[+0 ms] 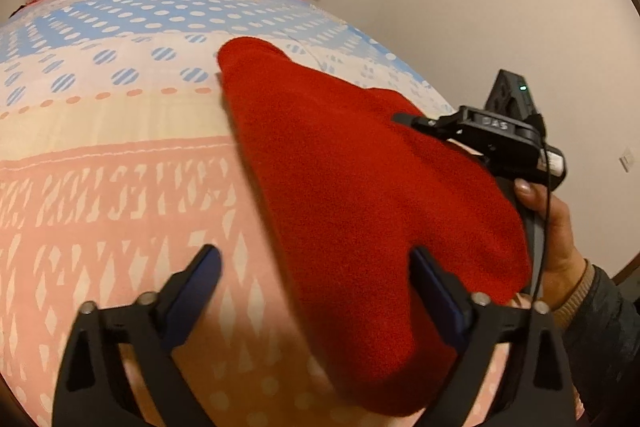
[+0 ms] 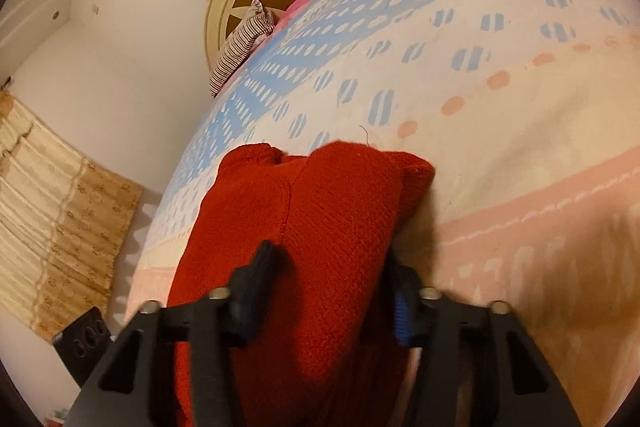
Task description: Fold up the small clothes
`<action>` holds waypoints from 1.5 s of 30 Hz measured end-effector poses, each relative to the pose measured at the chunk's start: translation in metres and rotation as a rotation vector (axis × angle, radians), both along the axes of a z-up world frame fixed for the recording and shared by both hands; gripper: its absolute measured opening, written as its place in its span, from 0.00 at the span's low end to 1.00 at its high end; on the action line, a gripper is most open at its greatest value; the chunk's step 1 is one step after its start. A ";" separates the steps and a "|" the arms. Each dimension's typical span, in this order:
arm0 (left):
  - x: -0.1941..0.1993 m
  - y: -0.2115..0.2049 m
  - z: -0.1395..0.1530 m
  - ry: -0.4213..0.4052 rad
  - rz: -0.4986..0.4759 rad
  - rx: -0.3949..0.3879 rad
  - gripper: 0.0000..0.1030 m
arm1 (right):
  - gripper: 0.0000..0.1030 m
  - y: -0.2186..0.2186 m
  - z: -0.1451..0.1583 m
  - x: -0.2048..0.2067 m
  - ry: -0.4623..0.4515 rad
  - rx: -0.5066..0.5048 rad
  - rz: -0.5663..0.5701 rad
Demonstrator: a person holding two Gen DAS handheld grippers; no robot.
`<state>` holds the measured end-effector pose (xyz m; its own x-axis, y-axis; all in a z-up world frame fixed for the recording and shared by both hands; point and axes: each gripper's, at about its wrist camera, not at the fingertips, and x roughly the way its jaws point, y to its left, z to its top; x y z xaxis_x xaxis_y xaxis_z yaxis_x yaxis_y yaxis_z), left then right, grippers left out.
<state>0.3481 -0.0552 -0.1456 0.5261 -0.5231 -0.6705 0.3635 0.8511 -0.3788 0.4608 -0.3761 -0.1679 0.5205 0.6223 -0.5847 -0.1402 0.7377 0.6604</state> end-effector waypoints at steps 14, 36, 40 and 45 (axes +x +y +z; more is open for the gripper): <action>-0.024 -0.014 0.019 -0.036 -0.053 0.004 0.38 | 0.28 0.003 0.029 -0.040 -0.118 0.005 -0.039; -0.087 -0.057 0.065 -0.137 -0.198 -0.037 0.35 | 0.27 -0.050 0.078 -0.155 -0.166 -0.003 -0.112; -0.095 -0.069 0.070 -0.153 -0.229 -0.038 0.35 | 0.27 -0.061 0.086 -0.177 -0.182 -0.009 -0.131; -0.107 -0.084 0.077 -0.169 -0.269 -0.050 0.35 | 0.27 -0.079 0.098 -0.205 -0.203 -0.012 -0.161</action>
<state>0.2412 -0.1392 -0.0685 0.4664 -0.6884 -0.5555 0.6339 0.6981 -0.3328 0.2561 -0.4548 -0.0695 0.7198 0.5158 -0.4647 -0.1494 0.7687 0.6219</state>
